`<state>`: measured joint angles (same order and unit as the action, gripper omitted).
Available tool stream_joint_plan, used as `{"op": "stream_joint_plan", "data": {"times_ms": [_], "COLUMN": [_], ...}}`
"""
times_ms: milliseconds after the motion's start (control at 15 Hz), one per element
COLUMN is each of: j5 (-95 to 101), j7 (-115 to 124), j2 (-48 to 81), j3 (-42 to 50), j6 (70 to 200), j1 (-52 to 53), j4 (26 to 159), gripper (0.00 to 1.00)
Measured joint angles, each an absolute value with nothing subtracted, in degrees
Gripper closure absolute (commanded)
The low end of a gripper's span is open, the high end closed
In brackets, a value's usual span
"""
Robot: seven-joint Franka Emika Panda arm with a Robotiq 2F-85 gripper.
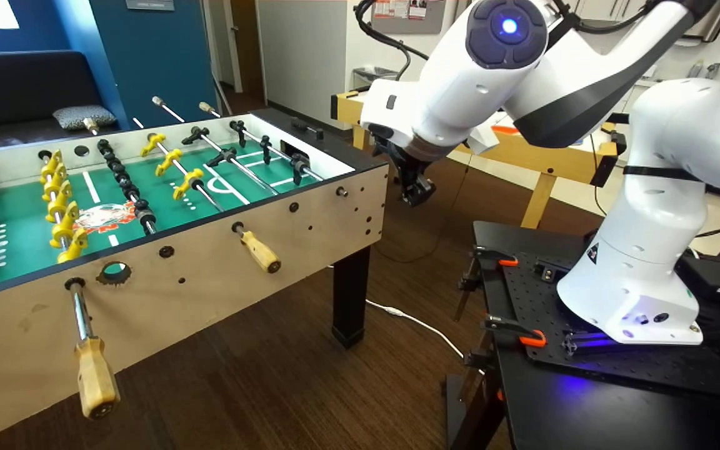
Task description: Twist the player handle on the foosball table.
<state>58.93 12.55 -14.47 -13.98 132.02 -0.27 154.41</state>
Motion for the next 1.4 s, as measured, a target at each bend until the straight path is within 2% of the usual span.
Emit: {"op": "stream_joint_plan", "data": {"times_ms": [333,667,1400], "j5": [59.6,69.7,97.4], "j7": [12.6,13.4,15.3], "j2": [-14.1,-11.1,15.0], "j3": [-13.5,-15.1,-17.6], "j6": [132.0,123.2,100.0], "j1": [0.1,5.6,15.5], "j4": [154.3,153.4,146.2], "gripper": [0.00,0.00,0.00]}}
